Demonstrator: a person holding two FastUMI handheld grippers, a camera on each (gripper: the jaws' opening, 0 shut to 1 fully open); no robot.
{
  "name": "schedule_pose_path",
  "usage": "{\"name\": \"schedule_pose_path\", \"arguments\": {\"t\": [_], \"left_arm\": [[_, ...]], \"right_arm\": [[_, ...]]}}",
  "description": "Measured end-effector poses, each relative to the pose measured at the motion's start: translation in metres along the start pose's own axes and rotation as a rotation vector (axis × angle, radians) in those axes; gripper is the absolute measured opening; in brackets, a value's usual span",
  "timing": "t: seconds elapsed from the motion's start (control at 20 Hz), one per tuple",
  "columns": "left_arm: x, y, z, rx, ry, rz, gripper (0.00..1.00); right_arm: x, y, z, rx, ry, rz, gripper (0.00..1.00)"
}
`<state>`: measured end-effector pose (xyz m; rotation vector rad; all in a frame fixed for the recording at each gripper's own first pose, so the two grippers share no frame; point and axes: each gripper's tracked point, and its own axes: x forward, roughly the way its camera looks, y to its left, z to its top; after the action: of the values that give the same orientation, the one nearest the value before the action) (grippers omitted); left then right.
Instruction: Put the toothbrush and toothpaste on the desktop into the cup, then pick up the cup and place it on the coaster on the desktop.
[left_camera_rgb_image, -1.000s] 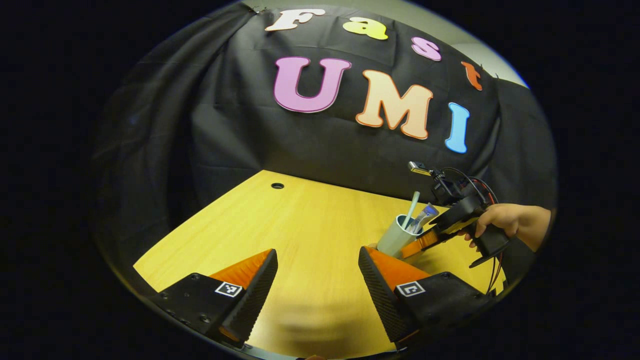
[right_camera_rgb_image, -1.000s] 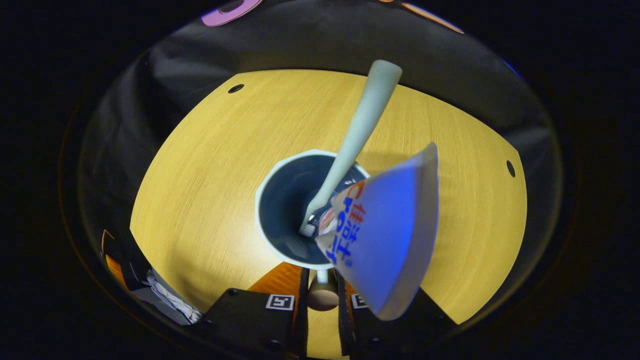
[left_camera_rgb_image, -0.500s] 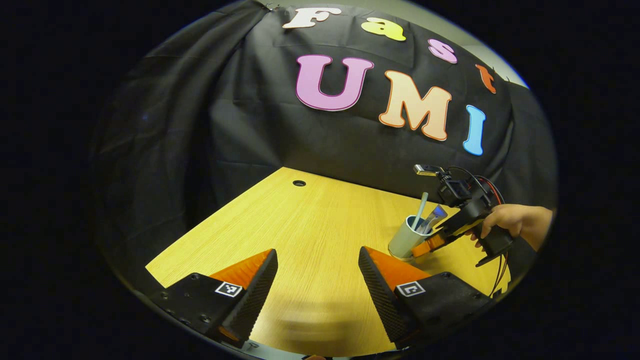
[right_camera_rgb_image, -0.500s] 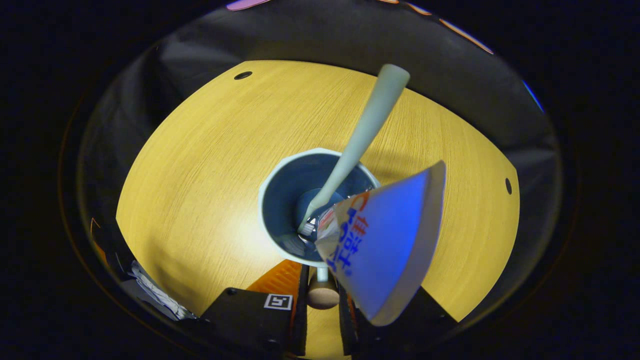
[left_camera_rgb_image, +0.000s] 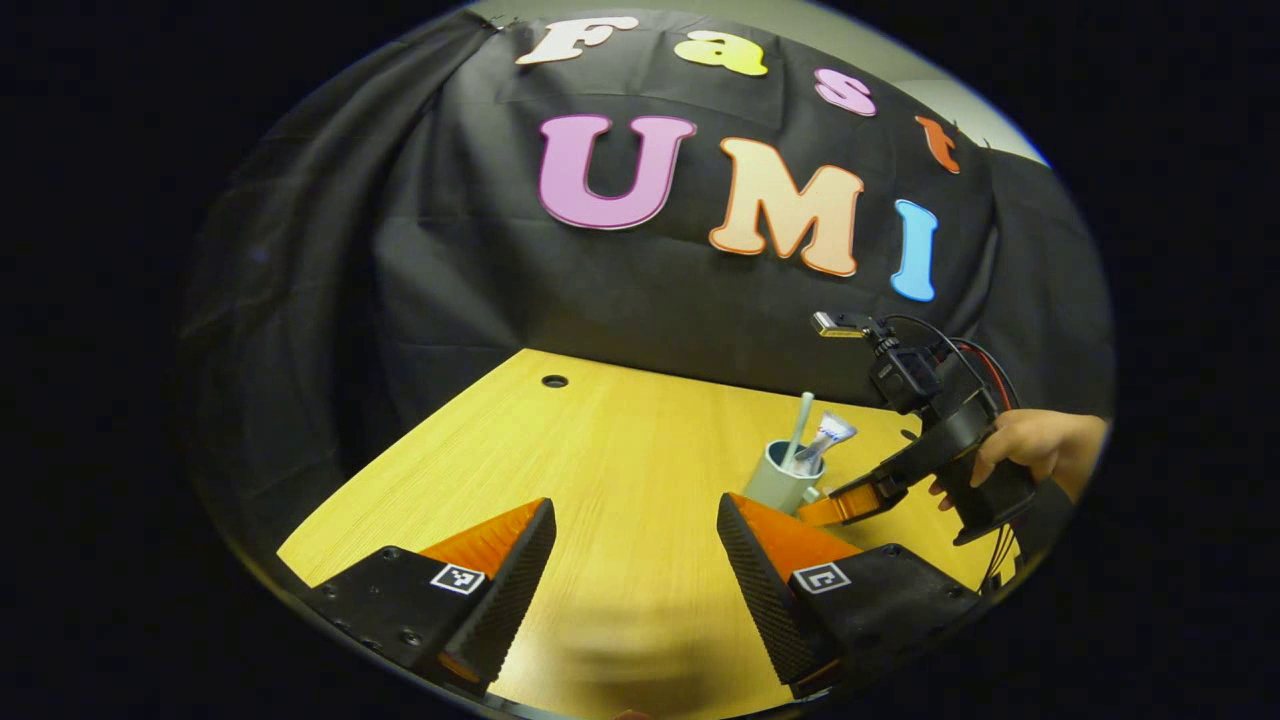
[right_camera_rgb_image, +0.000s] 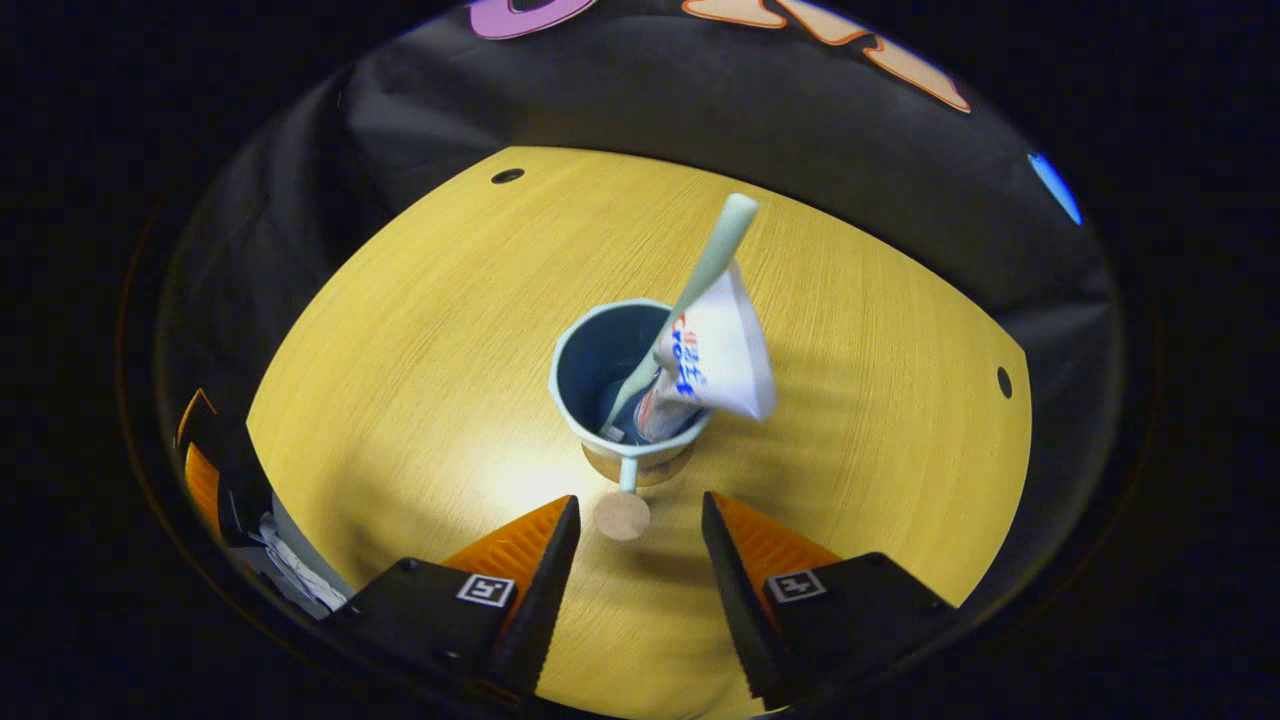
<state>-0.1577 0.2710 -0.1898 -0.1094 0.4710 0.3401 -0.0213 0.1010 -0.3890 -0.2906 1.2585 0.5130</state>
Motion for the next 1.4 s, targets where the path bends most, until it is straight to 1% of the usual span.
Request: {"name": "schedule_pose_path", "arguments": {"t": [0.05, 0.1, 0.15, 0.2, 0.25, 0.35, 0.45, 0.5, 0.6, 0.65, 0.7, 0.75, 0.8, 0.85, 0.9, 1.0, 1.15, 1.25, 1.4], "left_arm": [[0.003, -0.009, 0.003, 0.015, -0.002, -0.011, 0.95], [0.007, -0.019, 0.006, 0.025, -0.002, -0.025, 0.95], [0.011, -0.031, 0.009, 0.031, -0.004, -0.042, 0.95], [0.014, -0.043, 0.014, 0.036, -0.01, -0.058, 0.95], [0.016, -0.054, 0.018, 0.045, -0.017, -0.075, 0.95], [0.022, -0.077, 0.026, 0.068, -0.032, -0.097, 0.95], [0.024, -0.099, 0.034, 0.079, -0.051, -0.124, 0.95], [0.025, -0.11, 0.039, 0.079, -0.06, -0.136, 0.95], [0.026, -0.128, 0.043, 0.085, -0.07, -0.146, 0.95], [0.024, -0.134, 0.047, 0.089, -0.084, -0.147, 0.95], [0.022, -0.142, 0.053, 0.09, -0.104, -0.151, 0.95], [0.018, -0.148, 0.058, 0.088, -0.123, -0.154, 0.95], [0.017, -0.155, 0.063, 0.086, -0.142, -0.161, 0.95], [0.015, -0.161, 0.067, 0.087, -0.159, -0.164, 0.95], [0.013, -0.166, 0.072, 0.092, -0.175, -0.162, 0.95], [0.008, -0.174, 0.088, 0.098, -0.221, -0.164, 0.95], [0.001, -0.188, 0.106, 0.094, -0.273, -0.178, 0.94], [0.0, -0.196, 0.108, 0.114, -0.267, -0.191, 0.95], [-0.003, -0.202, 0.119, 0.137, -0.285, -0.21, 0.95]], "right_arm": [[-0.006, -0.004, -0.003, 0.019, -0.029, -0.001, 0.8], [-0.013, -0.01, -0.006, 0.04, -0.063, -0.003, 0.88], [-0.019, -0.017, -0.01, 0.063, -0.102, -0.003, 0.93], [-0.029, -0.023, -0.011, 0.088, -0.142, 0.002, 1.0], [-0.038, -0.031, -0.012, 0.113, -0.194, 0.001, 1.0], [-0.061, -0.058, -0.008, 0.16, -0.337, -0.029, 1.0], [-0.083, -0.076, -0.007, 0.197, -0.445, -0.049, 1.0], [-0.101, -0.089, -0.008, 0.213, -0.51, -0.056, 1.0], [-0.132, -0.11, -0.012, 0.209, -0.601, -0.102, 0.99], [-0.153, -0.119, -0.01, 0.214, -0.671, -0.122, 0.99], [-0.168, -0.124, -0.009, 0.218, -0.72, -0.132, 0.99], [-0.183, -0.129, -0.007, 0.225, -0.774, -0.142, 0.96], [-0.192, -0.129, -0.005, 0.236, -0.828, -0.15, 0.99], [-0.203, -0.132, -0.004, 0.248, -0.872, -0.165, 0.96], [-0.215, -0.14, -0.006, 0.266, -0.91, -0.187, 0.99], [-0.238, -0.146, -0.004, 0.287, -0.969, -0.203, 0.99], [-0.259, -0.153, -0.004, 0.279, -1.009, -0.223, 0.99], [-0.266, -0.156, -0.001, 0.285, -1.026, -0.234, 0.99], [-0.29, -0.167, 0.0, 0.316, -1.077, -0.251, 0.99]]}}
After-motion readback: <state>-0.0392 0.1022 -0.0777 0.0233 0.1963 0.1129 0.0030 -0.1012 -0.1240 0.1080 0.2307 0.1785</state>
